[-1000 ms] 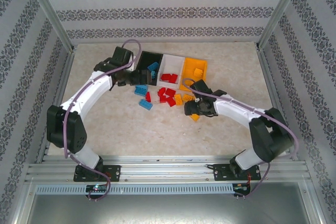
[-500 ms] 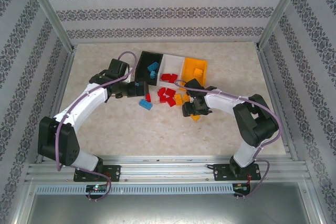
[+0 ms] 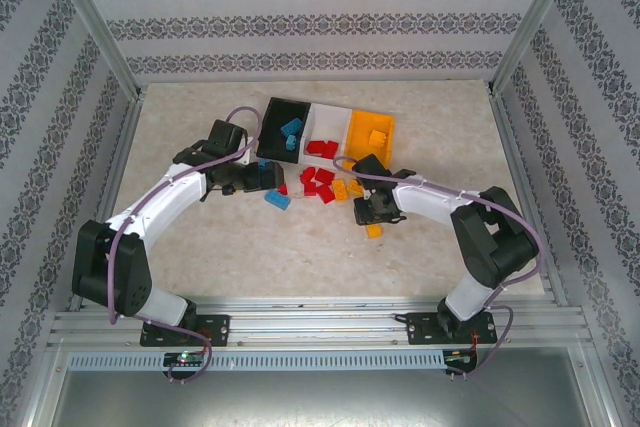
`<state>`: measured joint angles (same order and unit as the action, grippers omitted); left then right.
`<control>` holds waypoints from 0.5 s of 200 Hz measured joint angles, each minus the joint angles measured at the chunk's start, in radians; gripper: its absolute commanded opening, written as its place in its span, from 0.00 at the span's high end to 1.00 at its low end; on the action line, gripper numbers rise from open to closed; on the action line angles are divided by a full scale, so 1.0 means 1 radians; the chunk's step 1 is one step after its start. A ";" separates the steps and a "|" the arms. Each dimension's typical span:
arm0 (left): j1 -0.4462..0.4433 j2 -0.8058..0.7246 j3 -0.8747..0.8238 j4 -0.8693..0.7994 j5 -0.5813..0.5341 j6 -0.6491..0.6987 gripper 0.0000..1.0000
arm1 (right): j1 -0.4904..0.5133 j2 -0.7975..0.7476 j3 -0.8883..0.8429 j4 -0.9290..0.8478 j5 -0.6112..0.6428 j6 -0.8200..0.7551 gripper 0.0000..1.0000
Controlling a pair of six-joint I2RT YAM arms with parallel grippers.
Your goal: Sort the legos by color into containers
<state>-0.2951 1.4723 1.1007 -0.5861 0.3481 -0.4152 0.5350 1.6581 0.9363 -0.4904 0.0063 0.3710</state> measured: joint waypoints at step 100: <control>-0.004 -0.033 -0.080 0.030 0.029 -0.013 0.00 | -0.099 -0.028 0.397 -0.127 0.005 -0.034 0.64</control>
<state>-0.2989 1.4391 1.0203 -0.5564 0.3771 -0.4282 0.4358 1.6302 1.3331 -0.6170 0.0116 0.3374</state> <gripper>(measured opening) 0.999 0.363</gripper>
